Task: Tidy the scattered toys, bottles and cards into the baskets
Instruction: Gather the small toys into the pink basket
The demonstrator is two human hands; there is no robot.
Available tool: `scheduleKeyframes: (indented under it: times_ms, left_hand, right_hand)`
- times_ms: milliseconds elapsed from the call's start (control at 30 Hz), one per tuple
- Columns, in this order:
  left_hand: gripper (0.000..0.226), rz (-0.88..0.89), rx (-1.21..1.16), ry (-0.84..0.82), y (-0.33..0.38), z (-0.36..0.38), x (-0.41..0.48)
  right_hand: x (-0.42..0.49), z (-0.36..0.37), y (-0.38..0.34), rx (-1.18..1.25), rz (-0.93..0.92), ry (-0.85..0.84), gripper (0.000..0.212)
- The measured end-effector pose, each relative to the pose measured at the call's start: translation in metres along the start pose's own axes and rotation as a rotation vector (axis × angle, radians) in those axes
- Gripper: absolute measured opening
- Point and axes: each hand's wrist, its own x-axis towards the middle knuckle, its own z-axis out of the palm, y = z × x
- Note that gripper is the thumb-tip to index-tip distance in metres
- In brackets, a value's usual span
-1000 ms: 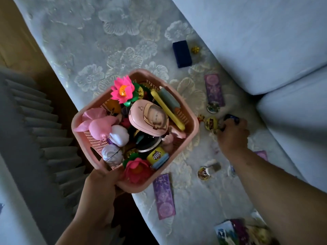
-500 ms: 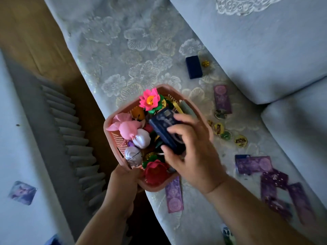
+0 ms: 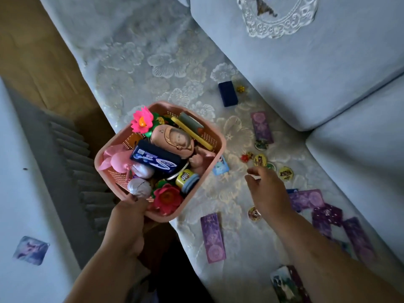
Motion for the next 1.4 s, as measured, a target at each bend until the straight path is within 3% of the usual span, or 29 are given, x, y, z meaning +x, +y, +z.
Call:
scheduleKeyframes:
  times_ms: [167,400,567,633,767,900,967,1033,1133,1200,1300,1400]
  left_hand:
    - [0.027,0.049,0.011,-0.039,0.048,0.025,0.071]
    - [0.031,0.083,0.012,-0.059,0.093,0.043,0.125]
    - [0.033,0.058,-0.036,-0.081,0.105,0.058,0.15]
    - [0.031,0.051,-0.056,-0.105,0.106,0.063,0.151]
    - [0.022,0.001,-0.081,-0.07,0.1,0.065,0.156]
    - [0.034,-0.123,-0.155,-0.105,0.093,0.057,0.162]
    - [0.04,-0.13,-0.155,-0.128,0.094,0.056,0.163]
    - [0.04,-0.127,-0.153,-0.142,0.093,0.054,0.164]
    - [0.033,-0.103,-0.124,-0.138,0.094,0.055,0.162]
    - [0.026,-0.086,-0.094,-0.126,0.094,0.057,0.162]
    - [0.023,-0.074,-0.052,-0.111,0.094,0.058,0.163]
    - [0.021,-0.061,-0.008,-0.096,0.094,0.057,0.166]
  right_hand:
    - [0.075,0.042,0.002,-0.077,0.105,-0.022,0.027]
    - [0.113,0.073,0.018,-0.358,0.202,-0.019,0.036]
    - [0.132,0.076,0.021,-0.334,0.198,-0.073,0.011]
    - [0.145,0.074,0.013,-0.098,0.301,-0.071,0.015]
    - [0.183,0.058,-0.014,0.841,0.619,-0.052,0.02]
    - [0.224,0.041,-0.042,1.106,0.689,0.043,0.026]
    - [0.248,0.037,-0.055,1.039,0.708,0.106,0.025]
    - [0.272,0.037,-0.068,0.815,0.651,0.124,0.025]
    - [0.295,0.043,-0.082,0.288,0.488,0.169,0.055]
    - [0.305,0.049,-0.092,0.081,0.45,0.089,0.074]
    - [0.32,0.053,-0.101,-0.076,0.491,0.002,0.089]
    - [0.333,0.058,-0.105,-0.164,0.464,-0.062,0.084]
